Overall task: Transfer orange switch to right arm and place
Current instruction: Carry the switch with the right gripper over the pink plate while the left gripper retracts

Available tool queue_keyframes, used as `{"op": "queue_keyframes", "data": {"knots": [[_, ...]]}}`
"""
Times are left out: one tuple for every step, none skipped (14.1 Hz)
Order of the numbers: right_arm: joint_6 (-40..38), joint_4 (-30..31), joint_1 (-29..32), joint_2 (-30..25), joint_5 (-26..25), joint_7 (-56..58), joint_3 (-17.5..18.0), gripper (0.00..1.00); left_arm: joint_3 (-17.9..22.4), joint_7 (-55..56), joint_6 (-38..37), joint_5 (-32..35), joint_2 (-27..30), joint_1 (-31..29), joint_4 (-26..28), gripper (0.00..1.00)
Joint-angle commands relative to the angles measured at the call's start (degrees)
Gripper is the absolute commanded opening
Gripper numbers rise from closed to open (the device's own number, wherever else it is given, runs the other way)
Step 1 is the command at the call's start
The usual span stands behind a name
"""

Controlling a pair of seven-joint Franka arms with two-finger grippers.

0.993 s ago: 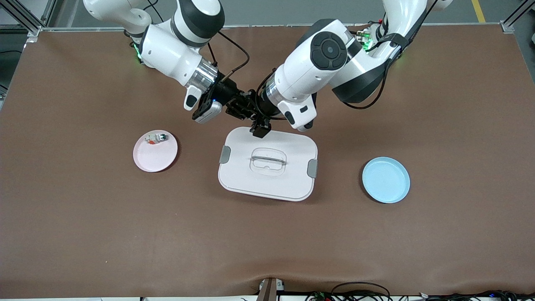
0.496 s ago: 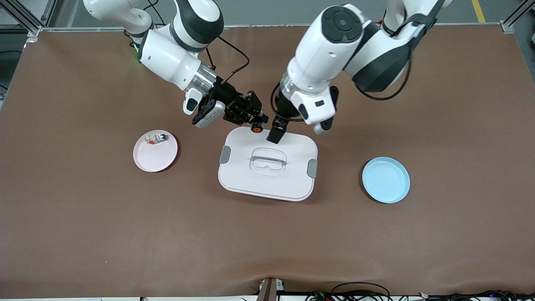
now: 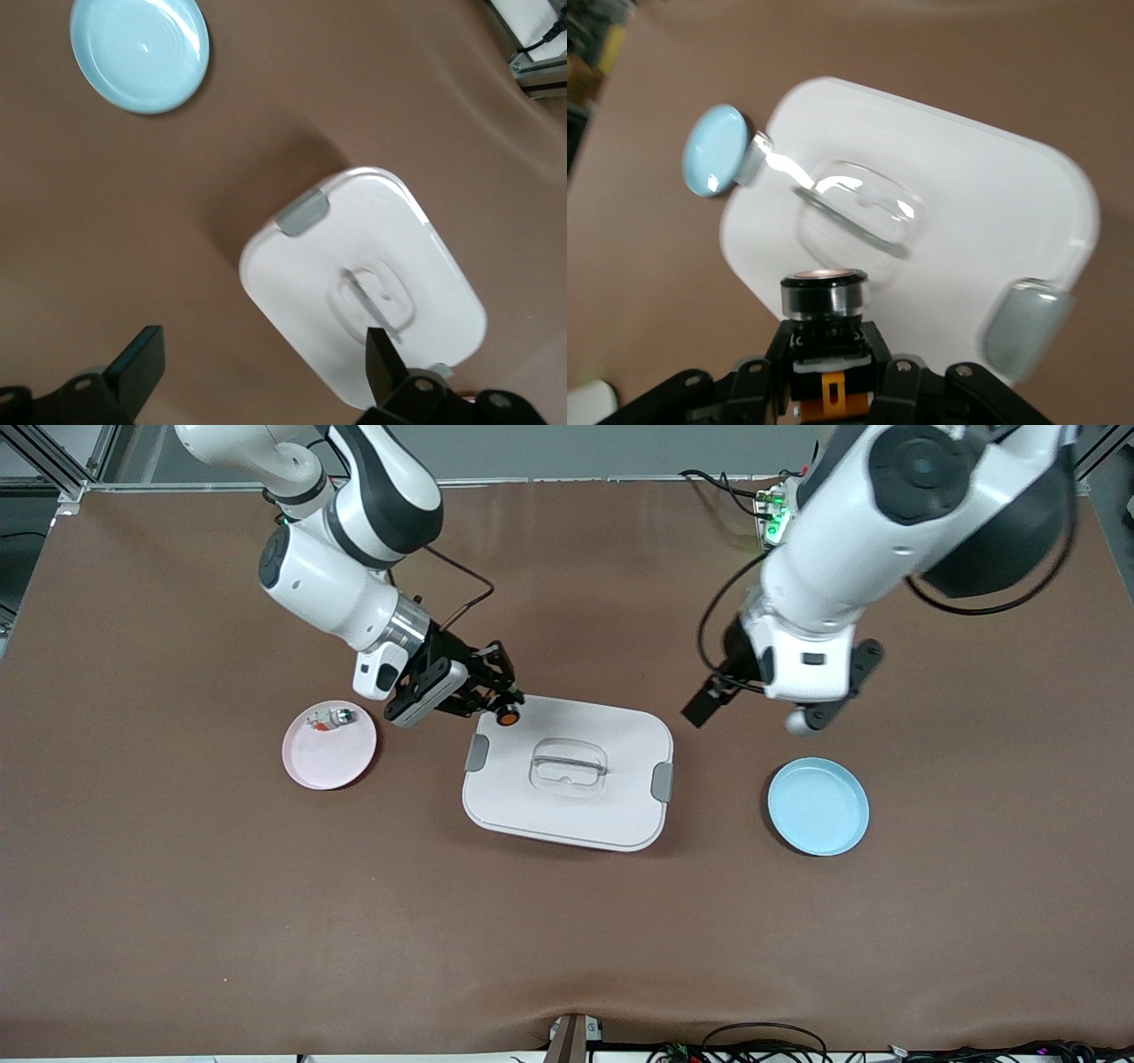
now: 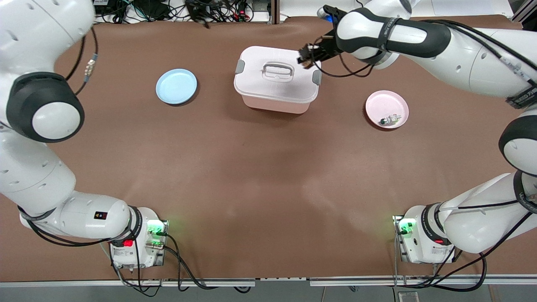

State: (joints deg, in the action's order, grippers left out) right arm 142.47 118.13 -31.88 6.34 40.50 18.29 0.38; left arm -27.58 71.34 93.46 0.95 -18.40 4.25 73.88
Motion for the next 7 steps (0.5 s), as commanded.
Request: {"op": "queue_keyframes", "data": {"knots": [[-9.62, 0.35, 5.41, -1.68, -18.10, 1.05, 0.59, 0.00, -0.28, -13.81, -4.33, 1.69, 1.44, -4.67, 1.01, 1.00], [-13.67, -0.09, 7.08, -2.02, -24.62, 2.44, 0.68, 0.00, -0.20, -18.73, -5.47, 1.78, 1.61, -6.35, 1.01, 1.00], [-15.28, 0.08, 7.79, -2.55, -27.64, 4.89, 0.68, 0.00, -0.20, -22.70, -5.83, 1.78, 1.70, -8.10, 1.01, 1.00], [-16.25, 0.61, 8.58, -3.34, -28.11, 7.70, 0.59, 0.00, -0.20, -25.96, -6.53, 1.78, 1.70, -9.95, 1.01, 1.00], [-17.91, 0.61, 9.89, -3.43, -28.20, 11.12, 0.59, 0.00, -0.28, -29.12, -7.24, 1.78, 1.88, -11.45, 0.92, 1.00], [-18.62, 0.70, 10.86, -3.61, -28.29, 14.03, 0.59, 0.00, -0.20, -31.24, -7.59, 1.87, 2.40, -12.77, 0.92, 1.00], [-18.89, 1.48, 12.09, -4.05, -28.38, 17.28, 0.59, 0.00, -0.20, -33.53, -8.12, 1.87, 2.49, -14.43, 1.01, 1.00]]}}
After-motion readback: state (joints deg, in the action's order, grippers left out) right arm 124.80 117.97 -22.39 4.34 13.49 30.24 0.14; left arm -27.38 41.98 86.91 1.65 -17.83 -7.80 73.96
